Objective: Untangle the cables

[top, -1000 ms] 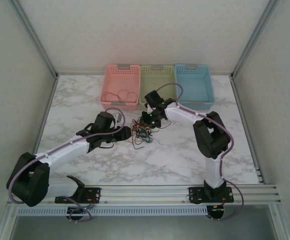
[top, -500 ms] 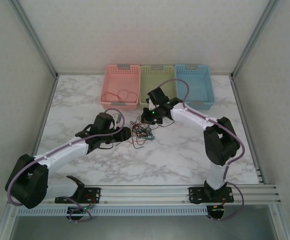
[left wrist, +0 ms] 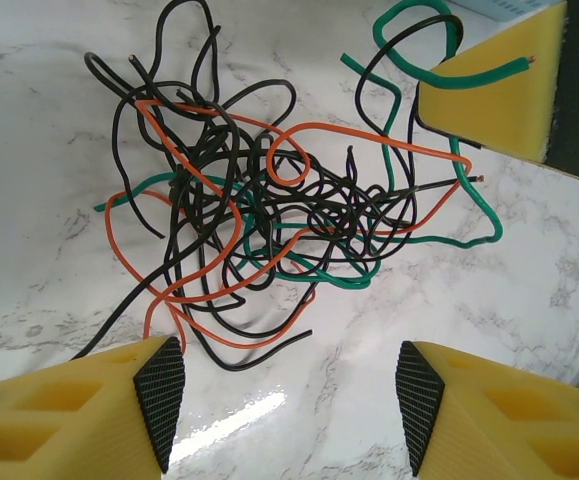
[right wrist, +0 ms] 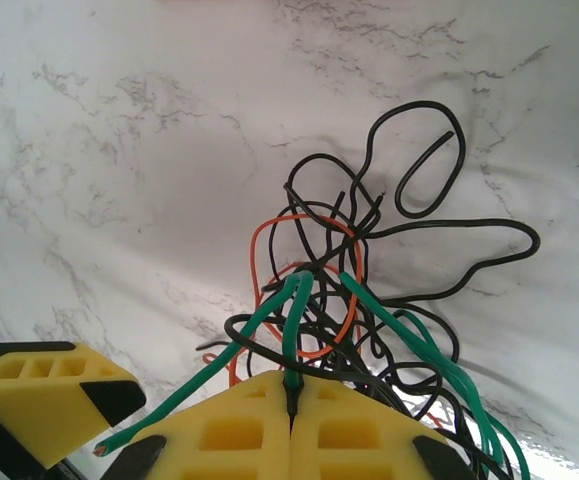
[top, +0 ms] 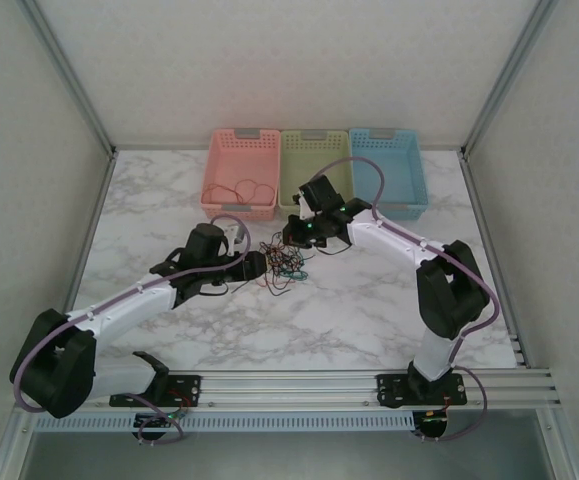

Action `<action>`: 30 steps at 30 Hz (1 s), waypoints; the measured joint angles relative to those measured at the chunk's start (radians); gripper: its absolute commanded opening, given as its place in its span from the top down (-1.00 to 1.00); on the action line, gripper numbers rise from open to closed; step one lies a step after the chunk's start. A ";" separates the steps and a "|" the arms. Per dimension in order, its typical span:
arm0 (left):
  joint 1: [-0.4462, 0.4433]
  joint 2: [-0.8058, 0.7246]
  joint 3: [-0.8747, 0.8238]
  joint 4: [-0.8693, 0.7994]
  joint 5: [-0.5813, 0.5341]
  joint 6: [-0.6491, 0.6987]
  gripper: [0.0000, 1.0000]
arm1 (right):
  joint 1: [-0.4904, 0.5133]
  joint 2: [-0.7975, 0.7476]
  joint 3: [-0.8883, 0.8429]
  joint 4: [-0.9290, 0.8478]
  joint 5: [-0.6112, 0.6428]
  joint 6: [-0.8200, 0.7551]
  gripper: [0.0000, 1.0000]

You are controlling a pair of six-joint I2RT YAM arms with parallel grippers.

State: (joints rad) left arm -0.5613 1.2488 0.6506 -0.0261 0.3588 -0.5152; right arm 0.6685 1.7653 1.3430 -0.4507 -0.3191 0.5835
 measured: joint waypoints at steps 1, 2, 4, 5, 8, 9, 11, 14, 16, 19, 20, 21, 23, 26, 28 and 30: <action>0.000 0.000 0.000 0.000 0.000 0.004 -0.21 | 0.000 -0.002 -0.002 0.003 -0.006 -0.006 0.98; 0.000 0.000 0.001 0.000 0.000 0.008 -0.21 | 0.000 -0.005 -0.005 0.006 -0.013 -0.015 0.99; 0.000 -0.002 0.004 -0.003 0.000 0.020 -0.21 | 0.000 -0.018 -0.014 0.006 -0.023 -0.041 0.98; 0.000 -0.008 0.008 -0.013 0.000 0.029 -0.21 | 0.000 -0.029 -0.021 0.007 -0.025 -0.062 0.98; 0.003 -0.076 0.010 -0.049 -0.002 0.053 -0.23 | 0.000 -0.077 -0.056 0.009 -0.039 -0.140 0.98; 0.003 -0.109 0.010 -0.056 -0.002 0.057 -0.23 | 0.000 -0.100 -0.076 0.012 -0.048 -0.170 0.98; 0.003 -0.161 0.021 -0.066 0.000 0.060 -0.22 | 0.000 -0.148 -0.121 0.022 -0.064 -0.238 1.00; 0.003 -0.186 0.058 -0.082 0.002 0.057 -0.22 | 0.000 -0.228 -0.205 0.052 -0.083 -0.353 1.00; 0.003 -0.187 0.067 -0.082 0.012 0.054 -0.23 | 0.000 -0.277 -0.259 0.076 -0.095 -0.424 1.00; 0.003 -0.185 0.067 -0.085 0.035 0.048 -0.22 | 0.000 -0.336 -0.333 0.125 -0.117 -0.540 1.00; 0.003 -0.180 0.067 -0.081 0.046 0.047 -0.22 | 0.000 -0.348 -0.349 0.134 -0.126 -0.581 1.00; 0.003 -0.174 0.067 -0.075 0.056 0.044 -0.22 | 0.000 -0.352 -0.356 0.138 -0.131 -0.607 1.00; -0.001 -0.153 0.067 -0.055 0.079 0.040 -0.22 | 0.000 -0.354 -0.359 0.149 -0.137 -0.657 1.00; -0.029 -0.120 0.067 -0.024 0.093 0.049 -0.21 | 0.000 -0.354 -0.359 0.161 -0.154 -0.697 1.00; -0.051 -0.096 0.067 -0.005 0.101 0.063 -0.20 | 0.000 -0.354 -0.359 0.164 -0.161 -0.704 1.00; -0.066 -0.071 0.066 0.016 0.111 0.077 -0.20 | 0.000 -0.353 -0.359 0.174 -0.173 -0.702 1.00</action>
State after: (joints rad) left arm -0.6273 1.1782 0.7162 -0.0105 0.4702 -0.4381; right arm 0.6682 1.4120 0.9840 -0.2771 -0.4923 -0.1184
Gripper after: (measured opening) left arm 0.602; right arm 0.054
